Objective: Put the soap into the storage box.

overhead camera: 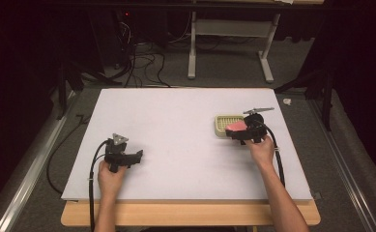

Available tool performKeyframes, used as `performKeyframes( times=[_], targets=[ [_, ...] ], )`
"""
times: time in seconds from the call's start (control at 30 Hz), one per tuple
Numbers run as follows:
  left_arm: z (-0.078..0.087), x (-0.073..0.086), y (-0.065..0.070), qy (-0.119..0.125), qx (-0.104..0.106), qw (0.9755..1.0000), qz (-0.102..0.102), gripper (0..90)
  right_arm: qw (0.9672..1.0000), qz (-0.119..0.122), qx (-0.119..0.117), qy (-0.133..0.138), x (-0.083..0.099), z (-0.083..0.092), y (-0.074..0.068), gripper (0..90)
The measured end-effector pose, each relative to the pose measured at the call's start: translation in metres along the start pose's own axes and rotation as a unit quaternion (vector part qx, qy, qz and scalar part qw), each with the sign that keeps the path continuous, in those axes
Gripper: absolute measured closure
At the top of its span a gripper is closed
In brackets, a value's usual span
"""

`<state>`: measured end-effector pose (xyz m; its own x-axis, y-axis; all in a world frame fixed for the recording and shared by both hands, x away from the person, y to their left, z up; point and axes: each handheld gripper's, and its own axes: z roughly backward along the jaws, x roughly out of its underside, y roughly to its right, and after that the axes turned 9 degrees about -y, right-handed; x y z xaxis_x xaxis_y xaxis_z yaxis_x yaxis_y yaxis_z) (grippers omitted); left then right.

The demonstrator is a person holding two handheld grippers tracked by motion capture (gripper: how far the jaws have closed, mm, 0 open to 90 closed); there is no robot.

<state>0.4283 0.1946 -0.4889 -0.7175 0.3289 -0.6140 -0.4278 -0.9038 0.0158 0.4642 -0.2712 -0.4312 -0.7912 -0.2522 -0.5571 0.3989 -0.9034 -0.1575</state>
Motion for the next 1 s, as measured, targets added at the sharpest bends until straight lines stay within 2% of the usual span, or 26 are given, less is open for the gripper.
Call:
performKeyframes(
  times=[0.47, 1.0],
  targets=[
    [0.0, 0.0, 0.0, 0.0, 0.0, 1.0, 0.0, 15.0, 0.9994, 0.0, 0.025, -0.026, -0.015, -0.011, -0.001, 13.6],
    [0.0, 0.0, 0.0, 0.001, 0.0, 1.0, 0.0, 15.0, 0.9982, -0.005, 0.038, -0.046, -0.026, -0.023, -0.001, 13.5]
  ],
)
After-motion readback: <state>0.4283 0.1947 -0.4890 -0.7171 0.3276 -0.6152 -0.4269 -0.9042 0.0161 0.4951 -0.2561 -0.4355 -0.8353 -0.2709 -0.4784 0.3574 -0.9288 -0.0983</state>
